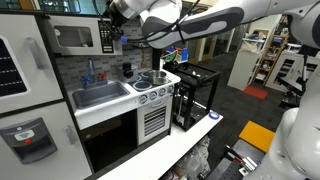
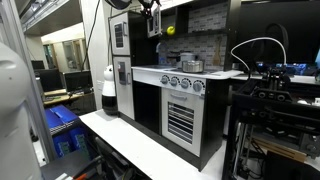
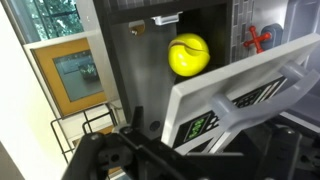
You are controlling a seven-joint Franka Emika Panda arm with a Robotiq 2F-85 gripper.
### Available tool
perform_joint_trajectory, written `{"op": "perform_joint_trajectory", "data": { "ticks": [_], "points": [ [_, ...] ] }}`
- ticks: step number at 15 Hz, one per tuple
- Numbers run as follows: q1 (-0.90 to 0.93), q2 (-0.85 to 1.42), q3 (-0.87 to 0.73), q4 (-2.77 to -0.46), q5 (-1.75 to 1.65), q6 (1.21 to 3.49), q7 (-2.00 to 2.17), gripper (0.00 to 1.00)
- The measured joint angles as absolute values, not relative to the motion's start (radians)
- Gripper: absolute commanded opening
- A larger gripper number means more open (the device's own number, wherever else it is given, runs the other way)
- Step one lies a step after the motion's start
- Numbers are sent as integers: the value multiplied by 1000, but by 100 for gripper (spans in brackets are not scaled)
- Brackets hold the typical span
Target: Put the artificial fruit inside the microwave and close the door
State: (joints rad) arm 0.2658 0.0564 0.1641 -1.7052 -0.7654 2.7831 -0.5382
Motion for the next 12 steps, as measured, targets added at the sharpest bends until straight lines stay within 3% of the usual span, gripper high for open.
{"op": "perform_joint_trajectory", "data": {
  "ticks": [12],
  "points": [
    [265, 61, 127, -1704, -996, 2882, -529, 100]
  ]
}}
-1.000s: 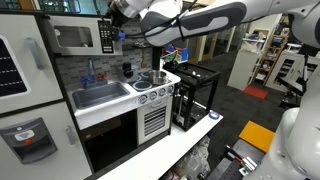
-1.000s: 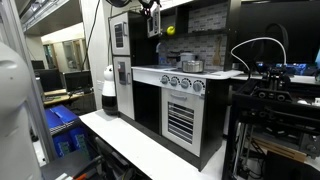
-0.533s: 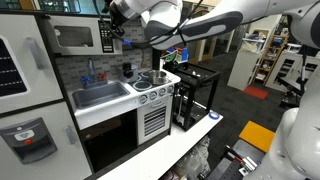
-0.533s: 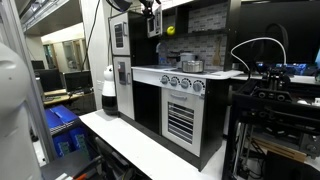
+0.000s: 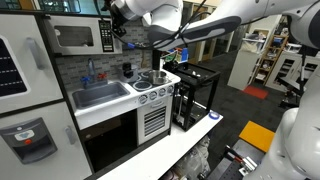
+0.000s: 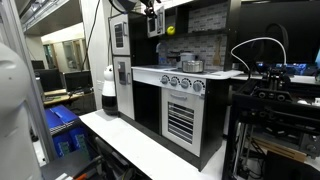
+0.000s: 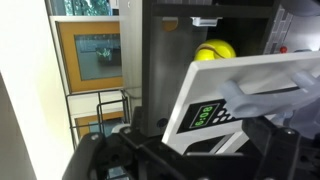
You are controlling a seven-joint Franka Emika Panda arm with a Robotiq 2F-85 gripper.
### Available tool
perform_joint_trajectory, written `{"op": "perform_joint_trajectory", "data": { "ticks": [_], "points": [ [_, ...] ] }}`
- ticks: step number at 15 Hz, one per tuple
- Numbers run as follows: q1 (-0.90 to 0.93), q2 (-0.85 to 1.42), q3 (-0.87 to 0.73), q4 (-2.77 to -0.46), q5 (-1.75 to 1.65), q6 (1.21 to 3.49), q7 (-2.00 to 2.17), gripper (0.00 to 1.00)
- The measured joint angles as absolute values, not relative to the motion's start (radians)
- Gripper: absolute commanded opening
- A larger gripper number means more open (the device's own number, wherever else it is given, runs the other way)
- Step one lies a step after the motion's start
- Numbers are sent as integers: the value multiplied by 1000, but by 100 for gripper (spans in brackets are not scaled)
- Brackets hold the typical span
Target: Put the artificial fruit inside the microwave and close the door
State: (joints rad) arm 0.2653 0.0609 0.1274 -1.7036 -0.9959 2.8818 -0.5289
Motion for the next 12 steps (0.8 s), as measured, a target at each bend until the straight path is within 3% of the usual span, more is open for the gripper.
{"op": "perform_joint_trajectory", "data": {
  "ticks": [12],
  "points": [
    [265, 147, 78, -1645, -1112, 2951, -490, 100]
  ]
}}
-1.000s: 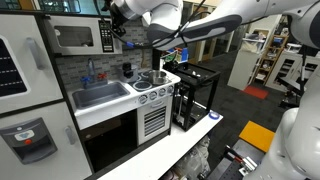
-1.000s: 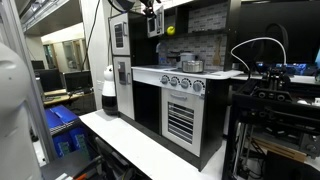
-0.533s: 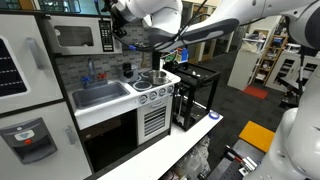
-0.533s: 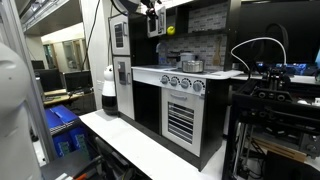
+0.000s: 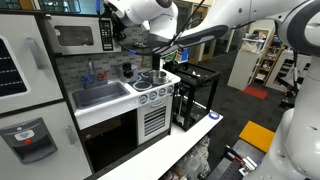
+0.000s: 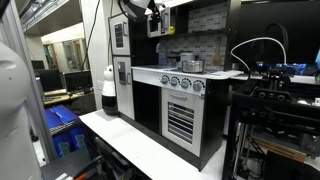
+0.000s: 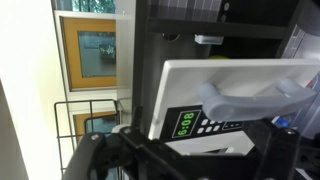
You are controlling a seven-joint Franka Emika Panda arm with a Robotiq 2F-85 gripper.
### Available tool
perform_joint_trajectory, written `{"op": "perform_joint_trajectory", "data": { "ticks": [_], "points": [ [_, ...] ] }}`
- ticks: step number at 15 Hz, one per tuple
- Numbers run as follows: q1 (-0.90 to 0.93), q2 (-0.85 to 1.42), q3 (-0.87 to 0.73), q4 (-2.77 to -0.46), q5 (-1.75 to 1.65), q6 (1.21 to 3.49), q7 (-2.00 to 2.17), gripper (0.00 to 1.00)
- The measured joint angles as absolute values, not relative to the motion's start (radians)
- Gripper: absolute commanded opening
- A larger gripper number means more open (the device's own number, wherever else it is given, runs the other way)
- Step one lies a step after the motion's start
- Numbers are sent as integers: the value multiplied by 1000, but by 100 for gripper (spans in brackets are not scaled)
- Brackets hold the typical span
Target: Put the artificial fruit inside the microwave and close the door
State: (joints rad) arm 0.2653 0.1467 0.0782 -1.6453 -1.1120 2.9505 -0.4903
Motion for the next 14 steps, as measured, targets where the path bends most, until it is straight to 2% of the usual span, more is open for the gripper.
{"op": "perform_joint_trajectory", "data": {
  "ticks": [14],
  "points": [
    [265, 229, 36, -1551, -1184, 3016, -491, 100]
  ]
}}
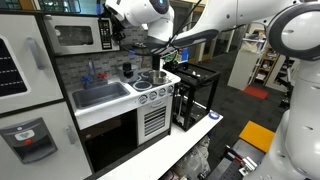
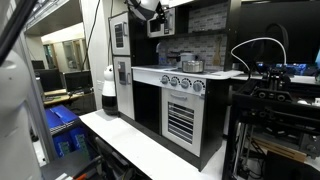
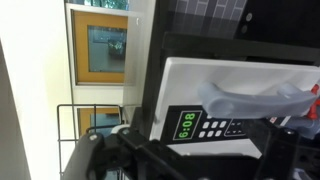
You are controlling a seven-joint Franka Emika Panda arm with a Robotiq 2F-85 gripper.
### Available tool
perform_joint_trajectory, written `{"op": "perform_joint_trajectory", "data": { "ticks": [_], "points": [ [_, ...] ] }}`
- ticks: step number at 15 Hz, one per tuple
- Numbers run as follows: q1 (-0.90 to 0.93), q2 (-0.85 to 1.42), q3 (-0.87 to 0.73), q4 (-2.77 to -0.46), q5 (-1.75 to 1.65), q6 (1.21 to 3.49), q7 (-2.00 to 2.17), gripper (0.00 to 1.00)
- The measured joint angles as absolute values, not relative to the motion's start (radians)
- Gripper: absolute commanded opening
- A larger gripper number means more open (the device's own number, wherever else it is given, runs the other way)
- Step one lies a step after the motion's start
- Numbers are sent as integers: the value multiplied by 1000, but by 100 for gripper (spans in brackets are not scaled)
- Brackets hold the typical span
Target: Put the artificial fruit inside the microwave and close the door
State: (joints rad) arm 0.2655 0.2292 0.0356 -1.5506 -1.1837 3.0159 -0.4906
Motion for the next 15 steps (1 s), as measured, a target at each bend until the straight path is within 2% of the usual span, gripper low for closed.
{"op": "perform_joint_trajectory", "data": {
  "ticks": [12, 15],
  "points": [
    [262, 270, 24, -1491, -1177, 3034, -489, 100],
    [259, 261, 42, -1500, -1062, 3007, -521, 100]
  ]
}}
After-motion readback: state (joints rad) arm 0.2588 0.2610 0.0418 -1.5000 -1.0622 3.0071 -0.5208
